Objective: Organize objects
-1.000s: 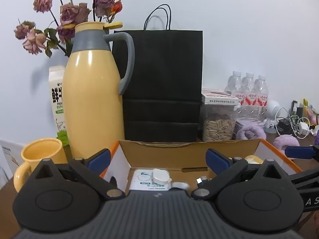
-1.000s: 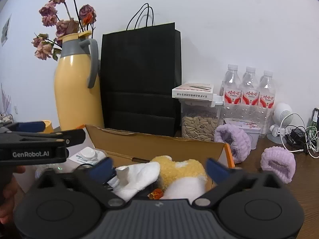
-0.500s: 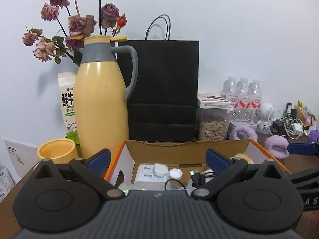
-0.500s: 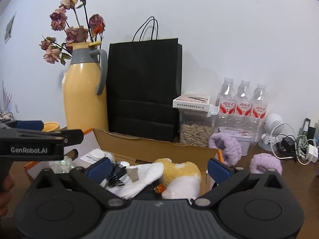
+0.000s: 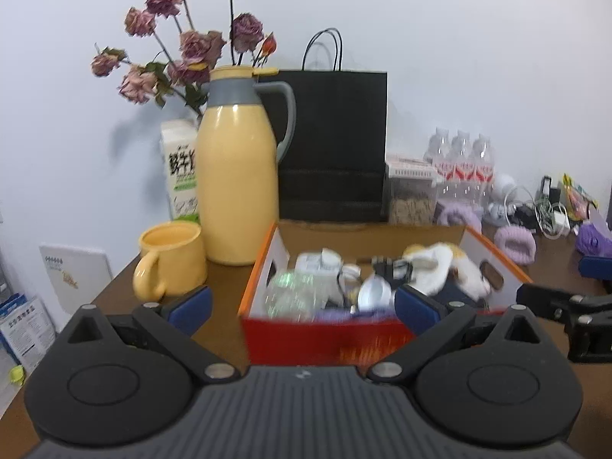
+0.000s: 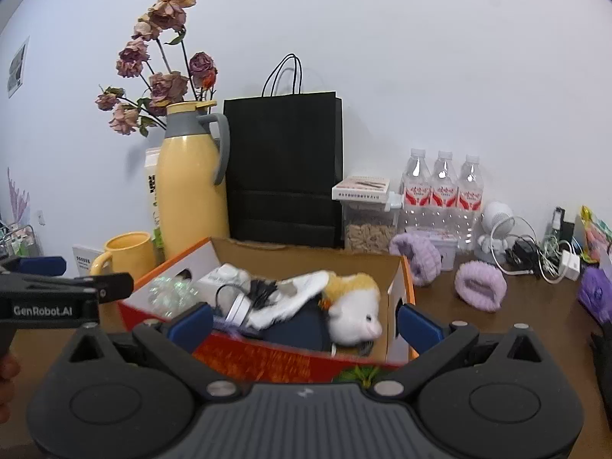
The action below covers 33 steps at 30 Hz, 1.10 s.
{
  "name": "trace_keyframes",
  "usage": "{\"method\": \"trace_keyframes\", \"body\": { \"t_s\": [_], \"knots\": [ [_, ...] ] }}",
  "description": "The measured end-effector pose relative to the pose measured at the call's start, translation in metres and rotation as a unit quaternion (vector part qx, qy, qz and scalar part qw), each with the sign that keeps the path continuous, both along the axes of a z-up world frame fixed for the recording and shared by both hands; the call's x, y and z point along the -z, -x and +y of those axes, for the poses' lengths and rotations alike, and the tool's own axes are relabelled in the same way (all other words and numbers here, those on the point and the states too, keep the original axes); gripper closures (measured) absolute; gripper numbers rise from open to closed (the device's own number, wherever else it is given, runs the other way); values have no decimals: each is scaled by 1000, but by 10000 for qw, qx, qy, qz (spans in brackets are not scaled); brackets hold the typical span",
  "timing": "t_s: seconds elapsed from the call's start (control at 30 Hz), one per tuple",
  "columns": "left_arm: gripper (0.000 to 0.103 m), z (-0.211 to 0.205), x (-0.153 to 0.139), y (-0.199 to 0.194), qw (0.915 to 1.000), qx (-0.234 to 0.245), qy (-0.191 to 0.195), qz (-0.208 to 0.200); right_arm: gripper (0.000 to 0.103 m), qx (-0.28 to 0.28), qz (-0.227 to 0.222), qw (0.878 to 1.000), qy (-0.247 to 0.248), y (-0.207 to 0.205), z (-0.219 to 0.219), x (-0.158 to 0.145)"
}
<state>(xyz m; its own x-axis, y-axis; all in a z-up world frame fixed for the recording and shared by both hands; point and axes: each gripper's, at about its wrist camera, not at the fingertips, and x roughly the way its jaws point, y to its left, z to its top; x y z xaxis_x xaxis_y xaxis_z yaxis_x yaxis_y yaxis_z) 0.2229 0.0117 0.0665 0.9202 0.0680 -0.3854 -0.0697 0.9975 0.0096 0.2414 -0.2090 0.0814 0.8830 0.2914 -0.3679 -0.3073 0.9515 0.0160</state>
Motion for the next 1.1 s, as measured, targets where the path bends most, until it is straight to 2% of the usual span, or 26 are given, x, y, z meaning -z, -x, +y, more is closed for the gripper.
{"method": "trace_keyframes", "body": {
  "t_s": [0.27, 0.53, 1.1],
  "knots": [
    [0, 6, 16, 44, 9992, -113, -23, 389, 0, 14, 241, 9997, 13, 46, 0, 9],
    [0, 7, 27, 72, 9979, -157, 30, 623, 0, -17, 455, 9990, 21, 73, 0, 21],
    [0, 2, 27, 85, 9980, -79, 25, 632, 0, -3, 606, 9981, 65, 83, -1, 30]
  ]
}}
